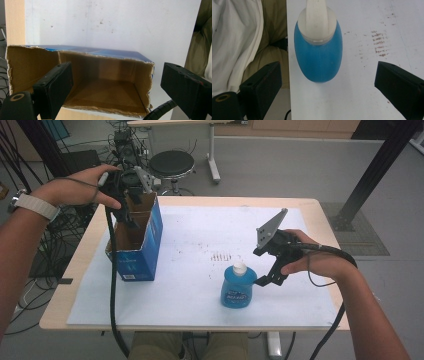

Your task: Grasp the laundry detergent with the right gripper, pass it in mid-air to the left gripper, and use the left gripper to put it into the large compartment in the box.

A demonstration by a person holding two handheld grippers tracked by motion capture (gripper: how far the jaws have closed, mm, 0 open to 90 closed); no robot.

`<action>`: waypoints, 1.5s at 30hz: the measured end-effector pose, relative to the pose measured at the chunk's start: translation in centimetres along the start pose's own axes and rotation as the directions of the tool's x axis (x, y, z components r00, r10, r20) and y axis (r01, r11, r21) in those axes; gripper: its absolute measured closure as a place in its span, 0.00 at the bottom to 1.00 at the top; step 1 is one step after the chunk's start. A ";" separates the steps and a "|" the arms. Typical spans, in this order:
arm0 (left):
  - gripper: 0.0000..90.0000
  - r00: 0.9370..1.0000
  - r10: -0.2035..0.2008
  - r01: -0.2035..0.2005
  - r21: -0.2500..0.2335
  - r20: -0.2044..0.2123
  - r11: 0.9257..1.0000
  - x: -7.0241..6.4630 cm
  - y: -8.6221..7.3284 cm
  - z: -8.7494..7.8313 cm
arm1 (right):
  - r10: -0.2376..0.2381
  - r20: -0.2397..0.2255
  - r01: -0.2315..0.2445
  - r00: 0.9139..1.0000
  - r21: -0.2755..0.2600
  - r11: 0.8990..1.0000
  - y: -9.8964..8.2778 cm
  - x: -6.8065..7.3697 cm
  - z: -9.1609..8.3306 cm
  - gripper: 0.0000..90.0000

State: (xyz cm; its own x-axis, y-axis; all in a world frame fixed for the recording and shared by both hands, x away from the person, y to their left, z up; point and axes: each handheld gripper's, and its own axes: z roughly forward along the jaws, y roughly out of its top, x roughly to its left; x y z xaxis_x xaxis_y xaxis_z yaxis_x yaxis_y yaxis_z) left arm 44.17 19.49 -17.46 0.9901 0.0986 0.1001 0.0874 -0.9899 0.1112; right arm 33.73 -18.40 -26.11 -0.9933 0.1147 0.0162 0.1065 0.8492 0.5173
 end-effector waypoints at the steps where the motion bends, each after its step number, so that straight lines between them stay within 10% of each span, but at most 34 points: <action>1: 0.13 1.000 0.000 0.000 0.001 0.000 1.000 0.0 0.0 0.0 | 0.001 -0.001 -0.001 1.000 -0.002 1.000 -0.1 0.0 0.1 0.08; 45: 0.13 1.000 -0.002 0.002 -0.003 0.005 1.000 -0.1 0.3 0.6 | 0.018 -0.011 -0.019 1.000 -0.089 0.996 -2.7 0.4 3.2 0.08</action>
State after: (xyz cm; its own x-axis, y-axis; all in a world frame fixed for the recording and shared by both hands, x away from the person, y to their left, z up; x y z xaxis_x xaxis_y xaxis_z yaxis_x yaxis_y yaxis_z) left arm 44.19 19.16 -18.03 0.9904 0.0998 0.0953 0.0886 -0.9894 0.1148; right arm 33.18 -19.00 -30.28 -0.9916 0.1245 0.0348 0.1209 0.7973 0.5913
